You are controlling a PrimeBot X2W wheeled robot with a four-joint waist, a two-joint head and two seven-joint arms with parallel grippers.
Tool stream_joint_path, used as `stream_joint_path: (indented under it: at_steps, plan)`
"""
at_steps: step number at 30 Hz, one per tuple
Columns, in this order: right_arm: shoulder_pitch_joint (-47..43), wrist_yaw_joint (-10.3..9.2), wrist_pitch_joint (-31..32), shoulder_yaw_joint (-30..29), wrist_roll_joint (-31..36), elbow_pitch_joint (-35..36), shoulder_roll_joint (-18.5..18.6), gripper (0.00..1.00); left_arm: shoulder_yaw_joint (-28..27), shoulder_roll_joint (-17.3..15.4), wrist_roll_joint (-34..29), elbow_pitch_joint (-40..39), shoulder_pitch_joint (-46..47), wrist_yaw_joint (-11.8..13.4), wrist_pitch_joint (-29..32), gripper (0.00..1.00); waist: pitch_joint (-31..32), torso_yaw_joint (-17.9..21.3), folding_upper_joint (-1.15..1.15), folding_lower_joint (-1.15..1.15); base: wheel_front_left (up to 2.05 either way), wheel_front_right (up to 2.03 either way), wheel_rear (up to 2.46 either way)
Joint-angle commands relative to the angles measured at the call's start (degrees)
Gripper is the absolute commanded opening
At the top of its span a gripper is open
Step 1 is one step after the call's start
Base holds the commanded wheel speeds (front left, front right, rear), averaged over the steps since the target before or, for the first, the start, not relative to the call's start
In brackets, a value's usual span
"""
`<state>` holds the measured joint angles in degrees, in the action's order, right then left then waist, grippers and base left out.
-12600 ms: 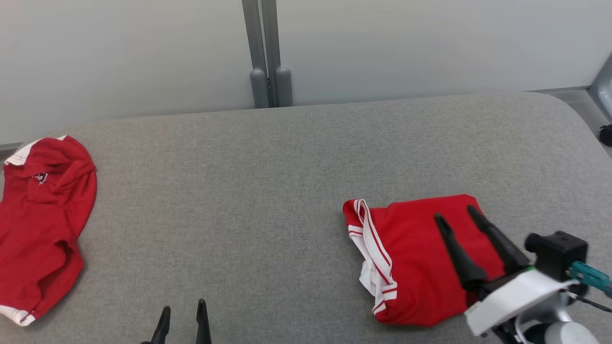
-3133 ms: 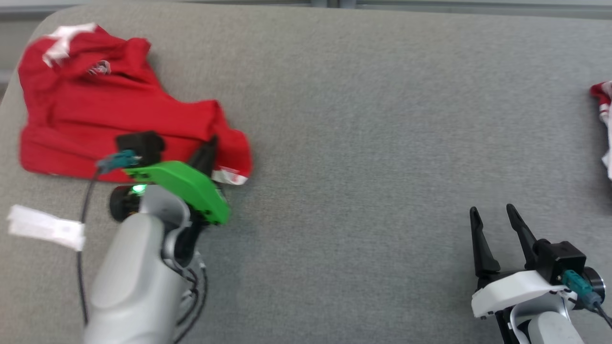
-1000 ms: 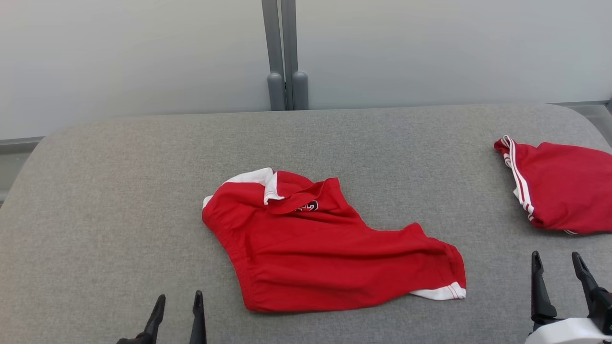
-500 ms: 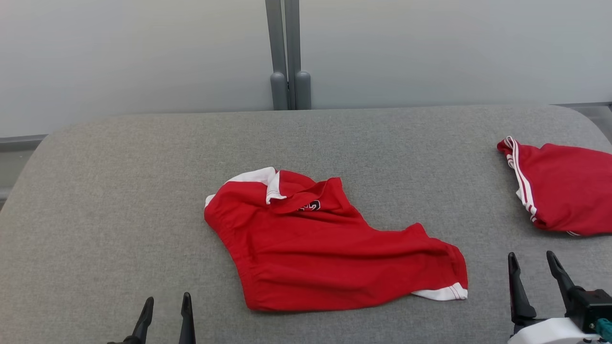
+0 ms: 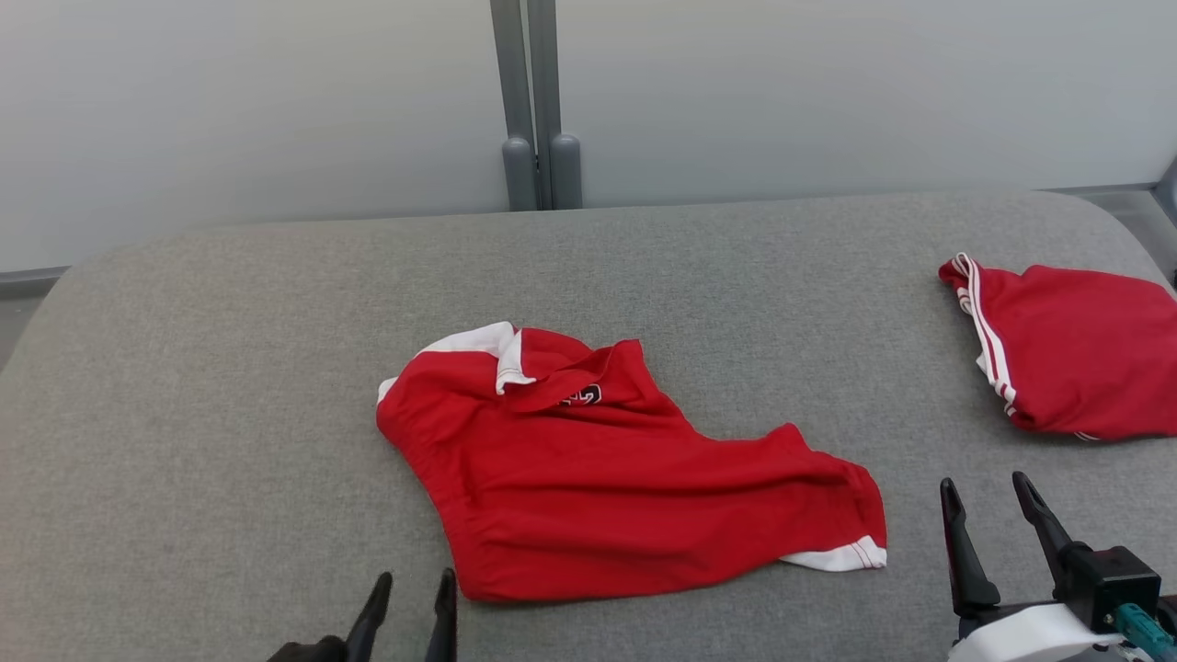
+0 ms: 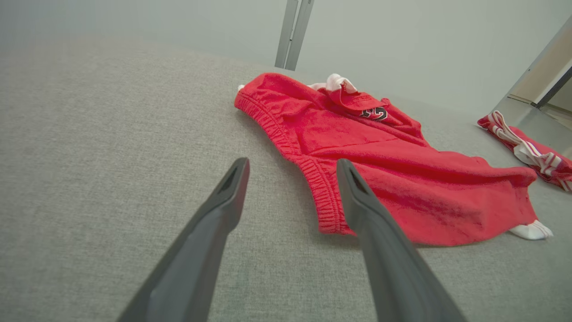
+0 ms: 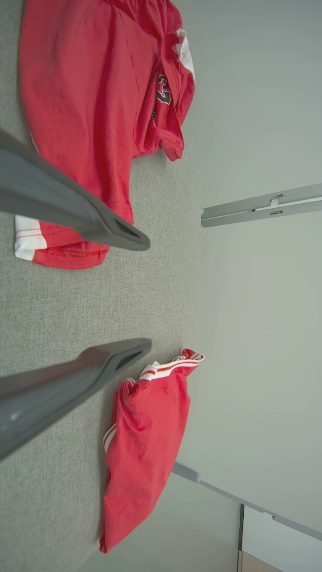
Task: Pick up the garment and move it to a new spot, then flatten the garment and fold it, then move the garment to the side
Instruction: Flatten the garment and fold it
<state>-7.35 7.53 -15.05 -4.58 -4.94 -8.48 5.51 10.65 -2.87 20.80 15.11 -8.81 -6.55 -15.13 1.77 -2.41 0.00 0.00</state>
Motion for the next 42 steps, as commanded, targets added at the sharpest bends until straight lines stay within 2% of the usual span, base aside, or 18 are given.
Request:
stream_joint_path:
  at_steps: [1, 8, 13, 17, 18, 19, 20, 22, 33, 38, 42]
  plan:
    - [0.87, -0.07, -0.17, 0.62, -0.17, 0.47, 0.40, 1.00, 1.75, -0.12, 0.66, 2.25, 1.70, -0.24, 0.05, 1.00, -0.87, 0.89, 0.00, 0.00, 0.00, 0.00, 0.00]
    - [1.66, -0.07, -0.17, 4.67, -0.53, 1.07, 0.69, 1.00, 6.62, -0.13, 5.58, 12.34, 7.98, 0.75, 1.59, 1.00, -2.98, 3.69, 0.00, 0.00, 0.00, 0.00, 0.00]
    - [1.68, -0.07, -0.18, 5.86, -0.67, 1.12, 0.29, 1.00, 6.81, -0.15, 6.63, 16.32, 10.41, 1.73, 0.95, 1.00, -4.11, 4.79, 0.00, 0.00, 0.00, 0.00, 0.00]
    - [1.77, -0.07, -0.18, 6.37, -0.84, 0.92, 0.13, 1.00, 6.36, -0.15, 7.72, 17.07, 12.11, 1.06, 0.34, 1.00, -4.57, 5.09, 0.00, 0.00, 0.00, 0.00, 0.00]
    - [1.73, -0.07, -0.18, 6.46, -0.84, 0.83, 0.07, 1.00, 6.46, -0.14, 7.97, 16.94, 12.33, 0.82, 0.20, 0.66, -4.68, 5.12, 0.00, 0.00, 0.00, 0.00, 0.00]
    - [1.78, -0.07, -0.18, 6.52, -0.87, 0.80, 0.03, 1.00, 6.48, -0.14, 8.14, 16.78, 12.65, 0.58, 0.10, 0.41, -4.80, 5.12, 0.00, 0.00, 0.00, 0.00, 0.00]
    - [1.85, -0.07, -0.18, 6.63, -0.93, 0.69, -0.01, 1.00, 6.50, -0.15, 8.54, 16.73, 12.92, 0.44, 0.04, 0.00, -4.97, 5.11, 0.00, 0.00, 0.00, 0.00, 0.00]
    - [2.12, -0.07, -0.17, 6.68, -1.01, 0.59, -0.05, 1.00, 6.74, -0.15, 10.66, 16.71, 13.24, -0.03, -0.05, 0.00, -5.29, 5.09, 0.00, 0.00, 0.00, 0.00, 0.00]
    - [4.67, -0.07, -0.18, 6.10, -1.23, 0.88, -0.01, 1.00, 7.63, -0.94, 11.87, 14.36, 20.40, -0.81, 0.41, 0.00, -8.65, 6.08, 0.00, 0.00, 0.00, 0.00, 0.00]
    - [6.78, -0.07, -0.17, 6.62, -1.23, 0.87, 0.14, 1.00, 8.11, -3.72, 11.38, 16.57, 28.51, -0.90, 5.09, 0.00, -12.50, 7.67, 0.00, 0.00, 0.00, 0.00, 0.00]
    - [8.18, -0.07, -0.18, 6.57, -1.41, 0.25, 0.14, 1.00, 8.27, -6.21, 11.90, 21.38, 33.29, -0.90, 11.33, 0.00, -14.87, 9.02, 0.00, 0.00, 0.00, 0.00, 0.00]
